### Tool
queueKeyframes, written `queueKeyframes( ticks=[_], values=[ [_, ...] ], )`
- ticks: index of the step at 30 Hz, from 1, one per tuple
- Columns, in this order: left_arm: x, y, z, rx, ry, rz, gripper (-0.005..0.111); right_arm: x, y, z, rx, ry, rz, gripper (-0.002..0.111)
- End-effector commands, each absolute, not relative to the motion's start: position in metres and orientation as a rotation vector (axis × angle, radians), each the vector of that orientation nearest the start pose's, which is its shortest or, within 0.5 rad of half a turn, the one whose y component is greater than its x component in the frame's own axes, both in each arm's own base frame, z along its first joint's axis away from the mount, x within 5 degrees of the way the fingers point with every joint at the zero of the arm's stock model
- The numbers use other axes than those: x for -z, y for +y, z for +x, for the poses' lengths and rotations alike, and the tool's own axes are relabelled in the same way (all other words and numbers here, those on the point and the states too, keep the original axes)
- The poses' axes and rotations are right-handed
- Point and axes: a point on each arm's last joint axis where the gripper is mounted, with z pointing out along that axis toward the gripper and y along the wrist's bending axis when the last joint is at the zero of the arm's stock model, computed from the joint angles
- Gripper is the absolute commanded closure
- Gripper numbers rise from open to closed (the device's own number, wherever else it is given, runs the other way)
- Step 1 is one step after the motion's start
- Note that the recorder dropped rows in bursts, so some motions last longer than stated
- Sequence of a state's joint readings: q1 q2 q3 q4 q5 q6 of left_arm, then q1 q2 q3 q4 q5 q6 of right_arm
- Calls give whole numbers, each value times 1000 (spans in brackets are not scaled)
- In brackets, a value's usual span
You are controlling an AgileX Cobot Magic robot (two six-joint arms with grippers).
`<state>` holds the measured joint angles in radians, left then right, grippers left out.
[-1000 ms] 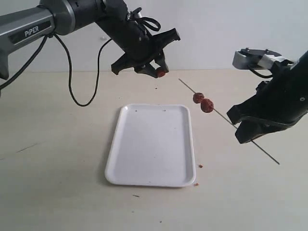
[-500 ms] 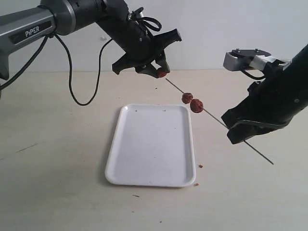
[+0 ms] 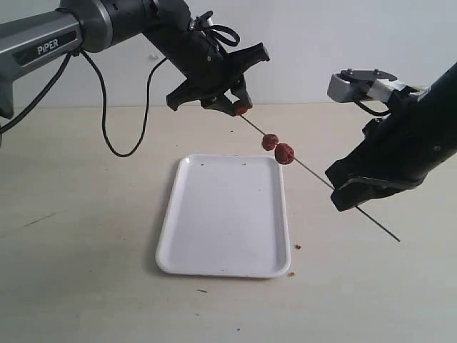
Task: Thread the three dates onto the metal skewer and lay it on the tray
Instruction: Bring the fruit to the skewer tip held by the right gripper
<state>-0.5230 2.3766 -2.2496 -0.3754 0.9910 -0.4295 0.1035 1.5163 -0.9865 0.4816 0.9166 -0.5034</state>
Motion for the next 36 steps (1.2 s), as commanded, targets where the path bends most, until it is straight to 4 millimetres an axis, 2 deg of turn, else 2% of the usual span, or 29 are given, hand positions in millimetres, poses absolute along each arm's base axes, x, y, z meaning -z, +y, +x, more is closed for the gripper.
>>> queueKeyframes(
  ticks=[1,36],
  values=[
    [-236,-287,444,810,2713,-37,75,-240,63,277,-510,2746,-494,108],
    [-237,-281,448,811,2708,-81,75,-240,58,276,-428,2763,-493,108]
  ],
)
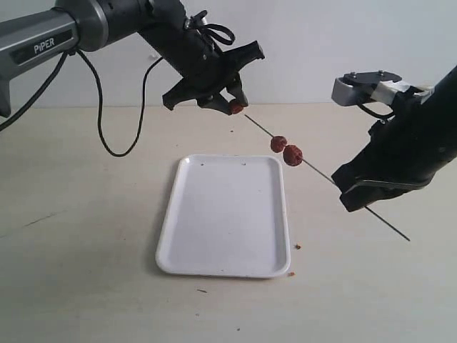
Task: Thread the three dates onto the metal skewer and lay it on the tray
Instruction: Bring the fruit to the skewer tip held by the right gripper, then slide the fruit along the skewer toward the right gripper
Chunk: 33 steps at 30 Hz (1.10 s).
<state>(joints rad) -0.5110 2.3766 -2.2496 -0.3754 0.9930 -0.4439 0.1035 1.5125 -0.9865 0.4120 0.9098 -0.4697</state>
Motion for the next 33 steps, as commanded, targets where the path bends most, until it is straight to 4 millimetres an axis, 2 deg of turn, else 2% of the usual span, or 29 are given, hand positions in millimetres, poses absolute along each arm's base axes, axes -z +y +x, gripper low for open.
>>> queueKeyframes(
  ticks=[1,20,26,33],
  values=[
    [-237,-281,448,811,2708,-81,75,-240,58,276,-427,2761,-492,108],
    [-238,-287,443,898,2733,-56,75,-242,60,279,-445,2721,-488,108],
    [-239,-296,438,911,2728,-19,75,-242,59,282,-434,2693,-474,108],
    [-240,-319,422,973,2737,34,75,-245,59,288,-418,2636,-435,108]
  ],
)
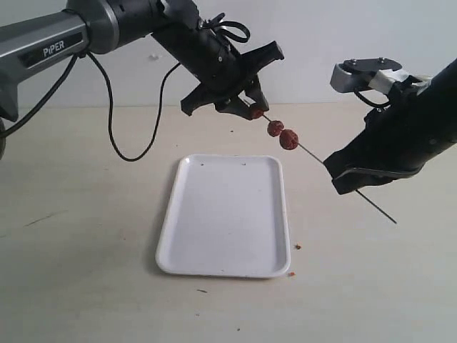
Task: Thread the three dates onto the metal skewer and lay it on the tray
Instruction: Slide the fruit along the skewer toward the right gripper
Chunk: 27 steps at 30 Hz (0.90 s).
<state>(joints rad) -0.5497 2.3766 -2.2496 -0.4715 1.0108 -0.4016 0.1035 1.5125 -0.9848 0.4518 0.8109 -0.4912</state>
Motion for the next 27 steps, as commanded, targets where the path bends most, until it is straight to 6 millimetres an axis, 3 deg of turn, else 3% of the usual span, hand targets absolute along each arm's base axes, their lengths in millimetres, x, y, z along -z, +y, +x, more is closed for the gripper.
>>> queueKeyframes(
  ticks=[1,7,15,21,27],
  values=[
    [-241,-324,419,998,2731,38,75,-244,59,289,-414,2632,-431,108],
    [-241,-337,409,1015,2734,75,75,-246,58,293,-379,2584,-427,108],
    [-241,-338,408,1012,2734,79,74,-246,58,293,-376,2581,-442,108],
    [-241,-338,408,1009,2729,79,45,-246,58,293,-372,2577,-444,108],
    [-241,-335,411,979,2709,140,34,-246,58,293,-372,2577,-444,108]
  ],
)
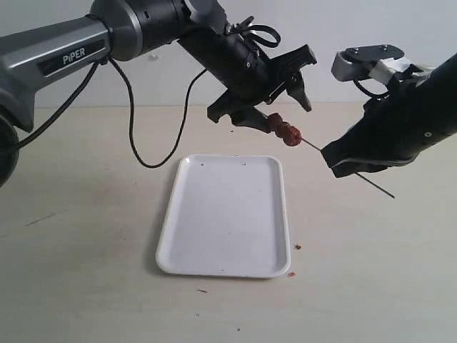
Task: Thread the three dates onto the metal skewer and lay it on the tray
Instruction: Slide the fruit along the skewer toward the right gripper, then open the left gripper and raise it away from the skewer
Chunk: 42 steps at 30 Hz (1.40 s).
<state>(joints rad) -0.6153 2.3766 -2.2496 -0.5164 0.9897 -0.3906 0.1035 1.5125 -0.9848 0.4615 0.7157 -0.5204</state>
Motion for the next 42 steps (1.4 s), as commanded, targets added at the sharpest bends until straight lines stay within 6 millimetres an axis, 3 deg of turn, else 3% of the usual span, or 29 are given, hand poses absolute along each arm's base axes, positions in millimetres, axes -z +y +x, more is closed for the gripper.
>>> queueKeyframes(
  ticks=[1,31,37,40,42],
  values=[
    [-241,-334,412,975,2705,150,34,-246,58,293,-372,2577,-444,108],
    [-242,-323,422,867,2657,195,34,-248,57,298,-361,2546,-356,108],
    [-263,-316,419,729,2581,317,36,-248,56,299,-372,2550,-300,108],
    [-281,-318,408,699,2537,426,45,-248,57,298,-385,2550,-289,108],
    [-293,-321,398,677,2520,495,57,-246,58,298,-413,2547,-260,108]
  ],
)
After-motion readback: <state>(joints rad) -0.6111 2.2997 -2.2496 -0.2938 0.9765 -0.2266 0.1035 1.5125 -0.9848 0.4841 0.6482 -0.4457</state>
